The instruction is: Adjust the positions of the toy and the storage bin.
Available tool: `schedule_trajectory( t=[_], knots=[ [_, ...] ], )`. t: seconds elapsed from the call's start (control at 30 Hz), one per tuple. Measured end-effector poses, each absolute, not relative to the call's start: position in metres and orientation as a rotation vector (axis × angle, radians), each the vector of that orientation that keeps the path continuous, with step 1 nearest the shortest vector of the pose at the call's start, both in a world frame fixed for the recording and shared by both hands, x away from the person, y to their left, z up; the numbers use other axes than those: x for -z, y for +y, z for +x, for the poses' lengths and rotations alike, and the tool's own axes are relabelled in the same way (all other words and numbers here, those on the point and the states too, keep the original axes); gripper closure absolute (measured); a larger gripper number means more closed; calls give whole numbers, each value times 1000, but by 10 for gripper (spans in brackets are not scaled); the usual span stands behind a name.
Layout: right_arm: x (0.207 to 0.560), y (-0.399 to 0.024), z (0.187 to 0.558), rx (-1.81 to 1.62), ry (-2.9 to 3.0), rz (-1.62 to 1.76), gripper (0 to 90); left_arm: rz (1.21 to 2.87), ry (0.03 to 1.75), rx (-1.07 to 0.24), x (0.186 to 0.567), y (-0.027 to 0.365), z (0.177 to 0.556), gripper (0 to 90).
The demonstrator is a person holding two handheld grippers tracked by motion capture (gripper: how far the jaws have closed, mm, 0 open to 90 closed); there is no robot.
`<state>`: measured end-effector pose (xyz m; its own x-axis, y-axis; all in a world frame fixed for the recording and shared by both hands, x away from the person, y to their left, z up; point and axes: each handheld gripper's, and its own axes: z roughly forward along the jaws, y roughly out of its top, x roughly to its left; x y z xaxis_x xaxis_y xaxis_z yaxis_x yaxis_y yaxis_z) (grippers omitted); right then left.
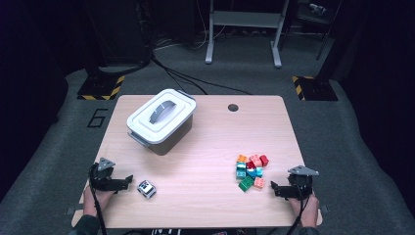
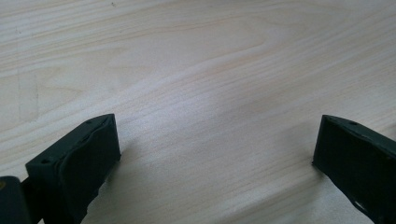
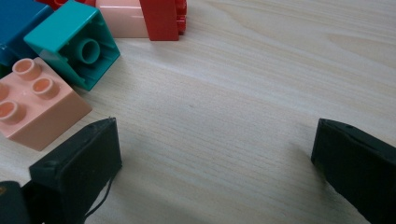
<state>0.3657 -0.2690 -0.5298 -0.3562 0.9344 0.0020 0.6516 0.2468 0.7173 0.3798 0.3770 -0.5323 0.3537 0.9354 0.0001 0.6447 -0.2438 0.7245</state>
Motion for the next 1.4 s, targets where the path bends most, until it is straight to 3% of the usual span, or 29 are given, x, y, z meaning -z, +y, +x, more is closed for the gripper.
schedule_trajectory(
  t=[0.5,0.67,1.0,1.4],
  knots=[
    [530,-270,366,-889,2093,1440,14,1919,1381,-572,521,380,374,1],
    [530,-270,366,-889,2086,1438,23,1882,1339,-554,503,374,365,0],
    [530,-270,366,-888,2079,1446,25,1957,1154,-499,476,333,340,0],
    [529,-270,366,-887,2073,1448,30,2067,1109,-457,503,304,330,0]
  ],
)
